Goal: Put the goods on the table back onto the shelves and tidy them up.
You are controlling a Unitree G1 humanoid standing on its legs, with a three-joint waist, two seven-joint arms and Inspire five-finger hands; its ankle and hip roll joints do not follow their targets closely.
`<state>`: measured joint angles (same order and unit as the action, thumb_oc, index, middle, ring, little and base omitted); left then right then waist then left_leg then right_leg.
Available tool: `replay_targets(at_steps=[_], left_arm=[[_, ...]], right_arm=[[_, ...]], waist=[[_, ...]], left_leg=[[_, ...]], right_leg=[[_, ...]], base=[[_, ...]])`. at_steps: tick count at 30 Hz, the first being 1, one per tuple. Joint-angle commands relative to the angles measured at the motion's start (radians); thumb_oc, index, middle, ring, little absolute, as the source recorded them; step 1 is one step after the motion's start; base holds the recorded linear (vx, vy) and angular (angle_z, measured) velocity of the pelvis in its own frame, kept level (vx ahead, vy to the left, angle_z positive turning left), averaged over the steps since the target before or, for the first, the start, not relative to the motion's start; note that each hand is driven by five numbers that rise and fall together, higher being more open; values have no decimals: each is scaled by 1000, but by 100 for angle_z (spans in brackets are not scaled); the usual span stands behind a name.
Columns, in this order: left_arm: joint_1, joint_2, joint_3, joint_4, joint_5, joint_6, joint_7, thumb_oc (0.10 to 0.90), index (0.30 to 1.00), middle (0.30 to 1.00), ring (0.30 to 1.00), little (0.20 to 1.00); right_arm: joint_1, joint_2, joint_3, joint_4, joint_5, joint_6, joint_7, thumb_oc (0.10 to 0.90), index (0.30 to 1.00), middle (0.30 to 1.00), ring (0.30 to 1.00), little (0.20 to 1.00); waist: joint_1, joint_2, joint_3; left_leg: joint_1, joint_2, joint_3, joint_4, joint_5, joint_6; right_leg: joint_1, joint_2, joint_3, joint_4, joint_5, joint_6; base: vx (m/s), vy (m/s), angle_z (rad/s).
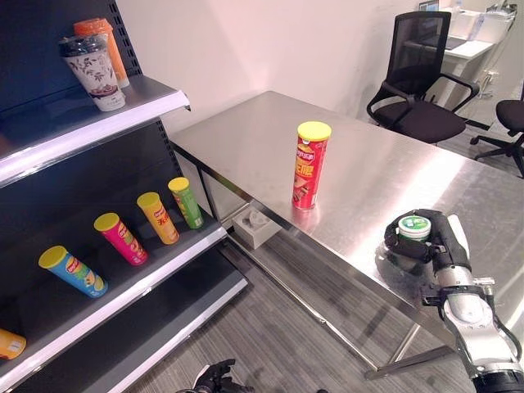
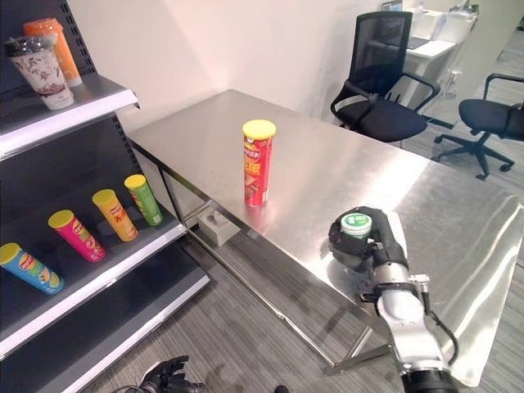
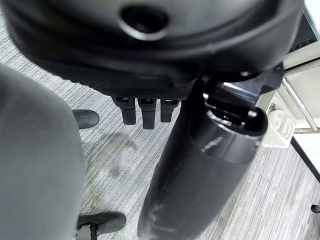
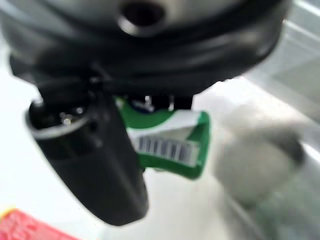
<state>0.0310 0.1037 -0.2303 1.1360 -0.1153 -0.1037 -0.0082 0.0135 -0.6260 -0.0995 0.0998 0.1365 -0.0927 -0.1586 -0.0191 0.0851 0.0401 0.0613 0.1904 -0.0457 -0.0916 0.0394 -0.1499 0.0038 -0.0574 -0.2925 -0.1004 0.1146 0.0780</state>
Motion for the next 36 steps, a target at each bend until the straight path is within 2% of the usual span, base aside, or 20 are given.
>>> replay_targets(at_steps=[1, 6, 8, 13, 15, 20, 24, 25, 28, 29, 30, 31, 32, 33, 34, 35, 36], left_arm=[[-30, 67, -14, 39, 35, -26, 14, 800, 900, 900, 900, 900], [-31, 66, -3, 39, 44, -34, 10, 800, 900, 900, 900, 900], [-30, 63, -2, 43, 46, -40, -1, 800, 900, 900, 900, 900], [-31, 61, 14, 54, 55, -45, -14, 800, 900, 900, 900, 900], [-28, 62, 19, 59, 55, -51, -14, 800, 900, 900, 900, 900], [-25, 63, 34, 75, 51, -53, -16, 800, 900, 900, 900, 900], [-41, 65, 21, 71, 43, -53, 2, 800, 900, 900, 900, 900], [-41, 65, 22, 71, 43, -53, 2, 800, 900, 900, 900, 900], [-60, 72, -20, 53, 63, -50, 35, 800, 900, 900, 900, 900], [-62, 73, -18, 53, 64, -50, 36, 800, 900, 900, 900, 900], [-70, 77, -31, 50, 68, -50, 43, 800, 900, 900, 900, 900], [-93, 82, -49, 39, 74, -51, 54, 800, 900, 900, 900, 900], [-94, 83, -49, 39, 74, -51, 54, 800, 900, 900, 900, 900], [-108, 82, -61, 33, 78, -54, 61, 800, 900, 900, 900, 900], [-127, 70, -62, 40, 80, -56, 76, 800, 900, 900, 900, 900], [-130, 68, -60, 37, 76, -53, 76, 800, 900, 900, 900, 900], [-125, 70, -46, 36, 69, -47, 81, 800, 900, 900, 900, 900]], right_arm=[[-76, 41, -120, -171, -2, -120, -39, 400, 300, 300, 300, 300], [-28, 52, -142, -324, 16, -147, 24, 400, 300, 300, 300, 300], [7, 56, -138, -407, 39, -159, 79, 400, 300, 300, 300, 300], [78, 45, -81, -516, 56, -150, 178, 400, 300, 300, 300, 300], [102, 42, -52, -556, 108, -159, 222, 400, 300, 300, 300, 300], [119, 35, 84, -641, 206, -166, 320, 400, 300, 300, 300, 300], [18, 55, 268, -641, 221, -154, 317, 400, 300, 300, 300, 300], [14, 56, 271, -638, 220, -155, 316, 400, 300, 300, 300, 300], [-139, 116, 437, -588, 216, -139, 276, 400, 300, 300, 300, 300], [-144, 117, 440, -584, 216, -142, 275, 400, 300, 300, 300, 300], [-167, 130, 473, -583, 232, -142, 268, 400, 300, 300, 300, 300], [-193, 131, 506, -561, 233, -143, 255, 400, 300, 300, 300, 300], [-195, 131, 506, -560, 233, -144, 255, 400, 300, 300, 300, 300], [-195, 122, 508, -554, 221, -144, 248, 400, 300, 300, 300, 300], [-173, 96, 496, -539, 162, -142, 229, 400, 300, 300, 300, 300], [-170, 94, 495, -526, 137, -135, 212, 400, 300, 300, 300, 300], [-161, 88, 492, -511, 113, -127, 203, 400, 300, 300, 300, 300]], waist=[[6, -113, -1], [-14, -115, -4], [-25, -116, -7], [-40, -117, -10], [-42, -118, -9], [-31, -123, -7], [-7, -127, -4], [-9, -127, -4], [29, -133, 17], [25, -134, 18], [39, -134, 31], [58, -133, 68], [54, -134, 66], [64, -130, 85], [38, -121, 93], [16, -115, 89], [-10, -104, 80]], left_leg=[[86, -5, 118, 4, -77, -13], [98, -3, 136, 4, -78, -10], [104, 0, 150, 4, -80, -11], [106, 4, 168, 4, -77, -13], [105, 5, 171, 4, -74, -14], [100, 13, 170, 4, -64, -23], [95, 19, 159, 4, -56, -27], [95, 19, 159, 4, -56, -28], [70, 25, 140, 4, -39, -32], [69, 25, 138, 4, -38, -32], [54, 27, 130, 4, -32, -32], [2, 30, 99, 4, -9, -40], [-5, 27, 95, 4, -5, -39], [-47, 28, 93, 4, 11, -40], [-110, 57, 191, 4, 53, -31], [-110, 87, 288, 4, 68, -24], [-91, 135, 401, 4, 79, -40]], right_leg=[[78, -14, 50, 13, -121, 22], [74, -15, 65, 14, -111, 25], [70, -16, 72, 14, -104, 26], [60, -15, 85, 14, -97, 28], [57, -15, 86, 14, -95, 28], [60, -13, 76, 15, -97, 28], [64, -14, 62, 13, -95, 26], [64, -14, 62, 13, -95, 26], [61, -17, 44, 13, -93, 26], [61, -17, 43, 13, -93, 26], [55, -20, 33, 13, -92, 27], [42, -29, -6, 13, -93, 29], [38, -32, -11, 13, -91, 30], [30, -47, -47, 13, -93, 33], [14, -95, -128, 13, -85, 50], [6, -116, -156, 14, -78, 54], [14, -135, -170, 18, -87, 68]], base=[[-43, -3, -8], [-53, -6, -12], [-82, -10, -25], [-56, -6, -9], [-59, -8, -5], [-46, -17, 1], [-25, -9, 3], [-19, -5, 4], [-49, -5, 9], [-100, -9, 11], [-205, 0, 17], [-214, 3, 33], [-262, 16, 90], [-214, 136, 121], [-231, 228, 159], [-84, 343, 314], [31, 372, 318]])
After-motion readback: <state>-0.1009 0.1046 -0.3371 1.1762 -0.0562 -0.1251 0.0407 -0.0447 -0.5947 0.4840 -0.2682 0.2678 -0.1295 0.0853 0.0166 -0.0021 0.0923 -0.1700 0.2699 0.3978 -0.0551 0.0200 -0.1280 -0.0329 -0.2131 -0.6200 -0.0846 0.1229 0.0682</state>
